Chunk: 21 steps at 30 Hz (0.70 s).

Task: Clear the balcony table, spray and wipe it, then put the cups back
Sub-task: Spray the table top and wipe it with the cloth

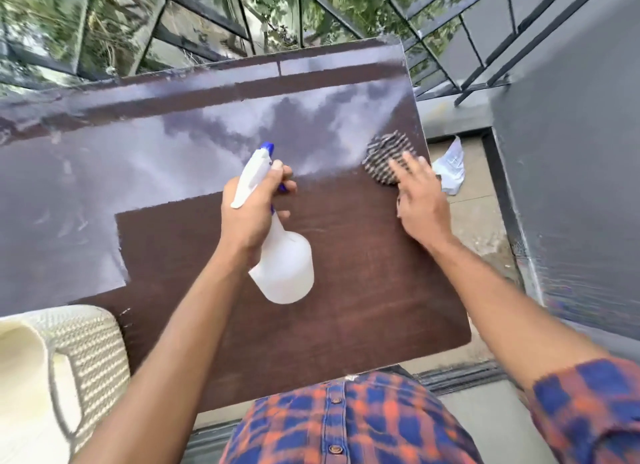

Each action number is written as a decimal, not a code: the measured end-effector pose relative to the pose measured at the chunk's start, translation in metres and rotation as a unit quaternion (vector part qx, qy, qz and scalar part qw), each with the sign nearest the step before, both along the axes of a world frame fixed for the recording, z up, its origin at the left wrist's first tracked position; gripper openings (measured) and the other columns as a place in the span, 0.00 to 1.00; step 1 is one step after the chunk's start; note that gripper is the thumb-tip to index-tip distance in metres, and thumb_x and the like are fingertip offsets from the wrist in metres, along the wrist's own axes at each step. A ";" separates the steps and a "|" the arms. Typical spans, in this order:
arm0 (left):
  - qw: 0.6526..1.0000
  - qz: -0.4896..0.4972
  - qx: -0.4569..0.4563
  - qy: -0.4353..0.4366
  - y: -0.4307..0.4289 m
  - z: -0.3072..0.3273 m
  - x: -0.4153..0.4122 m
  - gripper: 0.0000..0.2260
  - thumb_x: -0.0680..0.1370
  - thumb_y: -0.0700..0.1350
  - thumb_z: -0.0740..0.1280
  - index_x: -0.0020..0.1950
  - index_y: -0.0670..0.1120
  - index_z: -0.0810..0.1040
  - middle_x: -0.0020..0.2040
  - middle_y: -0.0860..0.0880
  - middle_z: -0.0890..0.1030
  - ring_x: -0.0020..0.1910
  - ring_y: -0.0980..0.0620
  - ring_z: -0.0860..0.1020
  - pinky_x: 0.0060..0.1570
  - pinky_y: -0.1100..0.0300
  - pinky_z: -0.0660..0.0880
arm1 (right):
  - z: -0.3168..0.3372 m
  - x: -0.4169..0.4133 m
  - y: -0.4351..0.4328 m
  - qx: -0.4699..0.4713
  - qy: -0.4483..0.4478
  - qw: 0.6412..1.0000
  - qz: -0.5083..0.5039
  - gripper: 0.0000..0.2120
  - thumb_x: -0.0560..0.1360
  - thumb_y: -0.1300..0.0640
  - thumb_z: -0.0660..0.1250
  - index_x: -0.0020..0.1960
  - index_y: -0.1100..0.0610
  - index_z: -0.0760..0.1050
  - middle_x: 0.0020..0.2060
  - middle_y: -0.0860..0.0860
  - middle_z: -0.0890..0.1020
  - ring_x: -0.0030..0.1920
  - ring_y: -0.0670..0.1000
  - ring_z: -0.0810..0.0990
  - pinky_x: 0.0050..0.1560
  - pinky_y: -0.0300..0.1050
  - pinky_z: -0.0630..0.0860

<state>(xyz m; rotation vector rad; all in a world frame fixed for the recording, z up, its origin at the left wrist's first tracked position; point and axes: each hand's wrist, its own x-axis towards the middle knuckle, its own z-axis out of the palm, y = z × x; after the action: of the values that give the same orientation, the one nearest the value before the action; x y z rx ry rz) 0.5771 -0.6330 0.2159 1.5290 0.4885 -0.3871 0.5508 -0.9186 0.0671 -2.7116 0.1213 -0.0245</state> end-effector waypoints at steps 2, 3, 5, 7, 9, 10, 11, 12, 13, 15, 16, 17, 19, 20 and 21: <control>1.000 0.004 -0.008 -0.006 0.004 0.000 0.016 0.08 0.80 0.51 0.67 0.45 0.50 0.83 0.40 0.50 0.83 0.46 0.52 0.83 0.34 0.62 0.75 | 0.002 0.043 0.002 0.011 0.014 0.998 -0.058 0.26 0.78 0.62 0.58 0.75 0.49 0.70 0.76 0.53 0.69 0.75 0.61 0.65 0.75 0.56 0.62; 1.000 0.006 -0.012 -0.008 0.006 0.000 0.024 0.08 0.78 0.52 0.68 0.44 0.51 0.83 0.41 0.49 0.83 0.47 0.50 0.83 0.34 0.62 0.74 | 0.004 0.067 0.008 0.015 0.018 0.996 -0.082 0.26 0.78 0.62 0.58 0.75 0.49 0.70 0.76 0.53 0.68 0.75 0.61 0.65 0.76 0.55 0.62; 1.000 0.009 -0.014 -0.014 0.011 -0.001 0.041 0.09 0.76 0.54 0.67 0.43 0.51 0.83 0.41 0.48 0.83 0.47 0.49 0.83 0.34 0.61 0.75 | 0.006 0.115 0.021 0.018 0.025 0.991 -0.127 0.26 0.79 0.61 0.58 0.75 0.48 0.69 0.77 0.52 0.67 0.76 0.59 0.63 0.77 0.53 0.60; 1.000 0.013 -0.017 -0.017 0.015 0.000 0.057 0.10 0.75 0.54 0.67 0.45 0.50 0.83 0.41 0.48 0.83 0.46 0.50 0.83 0.34 0.60 0.75 | 0.009 0.159 0.030 0.014 0.026 0.987 -0.155 0.26 0.80 0.60 0.58 0.76 0.47 0.68 0.78 0.51 0.65 0.78 0.58 0.60 0.78 0.51 0.57; 0.999 0.018 -0.019 -0.028 0.022 -0.002 0.073 0.09 0.78 0.53 0.67 0.45 0.49 0.83 0.41 0.48 0.83 0.45 0.51 0.82 0.35 0.60 0.74 | 0.011 0.199 0.033 0.019 0.034 0.986 -0.165 0.26 0.80 0.60 0.57 0.77 0.47 0.67 0.79 0.50 0.63 0.79 0.57 0.58 0.78 0.50 0.55; 0.999 0.024 -0.019 -0.032 0.025 -0.002 0.080 0.09 0.80 0.51 0.67 0.45 0.48 0.82 0.40 0.48 0.82 0.44 0.51 0.82 0.34 0.60 0.73 | 0.010 0.217 0.031 0.021 0.040 0.985 -0.167 0.26 0.80 0.60 0.56 0.77 0.46 0.67 0.79 0.50 0.62 0.79 0.56 0.57 0.79 0.49 0.54; 0.999 0.031 -0.020 -0.036 0.028 -0.002 0.086 0.09 0.82 0.49 0.66 0.45 0.48 0.82 0.39 0.49 0.82 0.43 0.51 0.81 0.34 0.61 0.73 | 0.010 0.231 0.029 0.023 0.046 0.984 -0.169 0.26 0.80 0.60 0.56 0.77 0.46 0.66 0.79 0.49 0.62 0.79 0.56 0.56 0.79 0.48 0.54; 0.998 0.040 -0.021 -0.039 0.031 -0.002 0.091 0.09 0.82 0.48 0.65 0.45 0.47 0.81 0.39 0.50 0.81 0.42 0.52 0.81 0.33 0.62 0.73 | 0.011 0.245 0.029 0.023 0.053 0.984 -0.171 0.26 0.81 0.60 0.56 0.77 0.46 0.66 0.80 0.49 0.61 0.79 0.55 0.56 0.78 0.48 0.54; 0.998 0.048 -0.020 -0.041 0.035 -0.003 0.096 0.09 0.82 0.47 0.65 0.45 0.47 0.81 0.38 0.50 0.81 0.42 0.53 0.81 0.32 0.63 0.72 | 0.011 0.255 0.029 0.024 0.058 0.983 -0.174 0.26 0.80 0.60 0.56 0.77 0.46 0.66 0.80 0.49 0.60 0.80 0.55 0.56 0.79 0.49 0.53; 0.997 0.057 -0.023 -0.047 0.042 -0.004 0.104 0.09 0.82 0.47 0.65 0.45 0.47 0.81 0.38 0.49 0.81 0.42 0.53 0.81 0.31 0.63 0.73 | 0.016 0.266 0.040 0.024 0.072 0.979 -0.190 0.27 0.80 0.61 0.56 0.78 0.45 0.65 0.80 0.48 0.58 0.80 0.55 0.54 0.79 0.52 0.52; 0.997 0.060 -0.025 -0.050 0.045 -0.005 0.107 0.09 0.82 0.47 0.65 0.45 0.47 0.81 0.39 0.48 0.81 0.42 0.53 0.81 0.31 0.63 0.72 | 0.017 0.266 0.050 0.019 0.075 0.977 -0.196 0.28 0.80 0.62 0.56 0.78 0.44 0.64 0.81 0.47 0.58 0.80 0.54 0.54 0.79 0.54 0.52; 0.996 0.064 -0.029 -0.052 0.048 -0.005 0.110 0.09 0.82 0.47 0.65 0.45 0.47 0.81 0.40 0.47 0.81 0.42 0.52 0.82 0.31 0.63 0.72 | 0.018 0.262 0.065 0.017 0.074 0.978 -0.193 0.29 0.80 0.63 0.57 0.78 0.43 0.63 0.80 0.46 0.58 0.80 0.54 0.54 0.79 0.56 0.51; 0.995 0.076 -0.037 -0.054 0.051 -0.007 0.114 0.09 0.82 0.47 0.65 0.45 0.47 0.80 0.41 0.47 0.81 0.43 0.52 0.82 0.31 0.63 0.72 | 0.016 0.250 0.104 0.009 0.059 0.990 -0.127 0.32 0.79 0.66 0.58 0.78 0.42 0.61 0.80 0.44 0.58 0.80 0.53 0.54 0.79 0.59 0.52; 0.994 0.083 -0.042 -0.051 0.052 -0.008 0.115 0.09 0.82 0.47 0.65 0.45 0.47 0.80 0.41 0.47 0.80 0.43 0.51 0.81 0.30 0.63 0.72 | 0.013 0.243 0.126 0.006 0.049 0.996 -0.069 0.33 0.79 0.67 0.58 0.78 0.42 0.61 0.80 0.44 0.58 0.80 0.53 0.55 0.79 0.60 0.52; 0.994 0.090 -0.045 -0.048 0.052 -0.009 0.115 0.09 0.83 0.47 0.65 0.46 0.46 0.80 0.40 0.47 0.80 0.42 0.51 0.81 0.30 0.64 0.71 | 0.011 0.235 0.147 0.005 0.045 0.999 -0.004 0.33 0.79 0.67 0.58 0.78 0.42 0.61 0.80 0.44 0.58 0.80 0.53 0.55 0.79 0.59 0.52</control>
<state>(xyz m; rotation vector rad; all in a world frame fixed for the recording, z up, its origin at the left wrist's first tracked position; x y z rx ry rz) 0.6924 -0.5811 0.2068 1.3965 0.5210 -0.1929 0.7860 -0.7714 0.0781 -2.7025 0.1594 0.0966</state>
